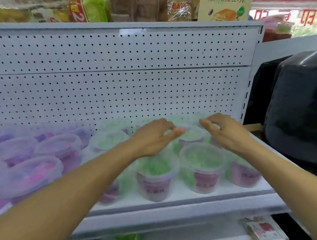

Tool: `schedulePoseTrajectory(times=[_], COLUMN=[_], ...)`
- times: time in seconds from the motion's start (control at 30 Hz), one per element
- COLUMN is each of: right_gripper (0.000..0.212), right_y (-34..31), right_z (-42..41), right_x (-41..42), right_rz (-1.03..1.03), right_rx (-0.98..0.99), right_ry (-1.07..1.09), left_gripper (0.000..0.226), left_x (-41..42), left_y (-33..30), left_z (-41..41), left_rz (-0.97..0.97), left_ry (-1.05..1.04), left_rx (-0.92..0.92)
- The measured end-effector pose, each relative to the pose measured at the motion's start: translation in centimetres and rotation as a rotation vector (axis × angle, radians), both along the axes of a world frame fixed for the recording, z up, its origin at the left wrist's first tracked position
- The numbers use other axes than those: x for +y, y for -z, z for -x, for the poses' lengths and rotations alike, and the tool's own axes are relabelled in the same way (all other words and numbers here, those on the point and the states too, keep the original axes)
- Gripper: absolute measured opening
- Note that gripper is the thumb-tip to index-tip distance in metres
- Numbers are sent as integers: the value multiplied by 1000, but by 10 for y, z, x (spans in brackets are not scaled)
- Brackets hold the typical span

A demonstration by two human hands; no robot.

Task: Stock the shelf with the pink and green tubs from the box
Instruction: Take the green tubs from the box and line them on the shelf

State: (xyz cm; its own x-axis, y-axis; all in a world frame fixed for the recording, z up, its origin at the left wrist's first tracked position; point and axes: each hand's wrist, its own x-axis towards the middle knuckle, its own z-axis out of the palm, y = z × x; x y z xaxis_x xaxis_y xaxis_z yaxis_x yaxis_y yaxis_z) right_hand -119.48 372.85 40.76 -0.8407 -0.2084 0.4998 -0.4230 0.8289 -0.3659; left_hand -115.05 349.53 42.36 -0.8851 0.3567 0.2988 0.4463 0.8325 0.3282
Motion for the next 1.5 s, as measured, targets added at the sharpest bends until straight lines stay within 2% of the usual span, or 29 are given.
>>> schedulePoseTrajectory(times=[0.1, 0.17, 0.23, 0.33, 0.4, 0.57, 0.67, 0.73, 0.8, 0.9, 1.2, 1.4, 1.5], right_gripper=[63, 73, 77, 68, 69, 70, 62, 53, 46, 35, 30, 31, 36], right_y=[-2, -1, 0, 1, 1, 0, -5, -7, -9, -8, -4, -7, -9], right_z=[27, 44, 58, 71, 74, 73, 65, 56, 44, 26, 22, 16, 2], right_x=[-30, -44, -54, -66, -71, -74, -72, -67, -58, -52, -52, -52, -48], right_rz=[-16, -40, -84, -156, -166, -163, -131, -84, -53, -99, -168, -174, -141], right_rx=[-227, -341, -423, -475, -482, -479, -442, -376, -354, -388, -413, -445, -441], right_ry=[-23, -31, -26, 2, 27, 31, 3, -26, -60, -84, -59, -67, -77], left_gripper=[68, 72, 72, 72, 65, 71, 73, 65, 57, 46, 43, 43, 42], left_x=[-53, -78, -91, -95, -93, -89, -90, -93, -99, -102, -81, -76, -75], left_y=[-4, -2, 0, 2, 2, 7, 3, -2, -2, 1, 7, 8, 5], left_z=[39, 60, 74, 86, 93, 104, 98, 82, 64, 46, 37, 31, 17], left_rz=[56, 128, 163, 148, 146, 158, 40, -42, 12, 150, 260, 252, 180], left_ry=[-153, -231, -253, -224, -228, -240, -207, -154, -95, -44, -134, -175, -157], left_rx=[-56, -95, -162, -262, -269, -301, -347, -285, -189, -207, -115, -146, -158])
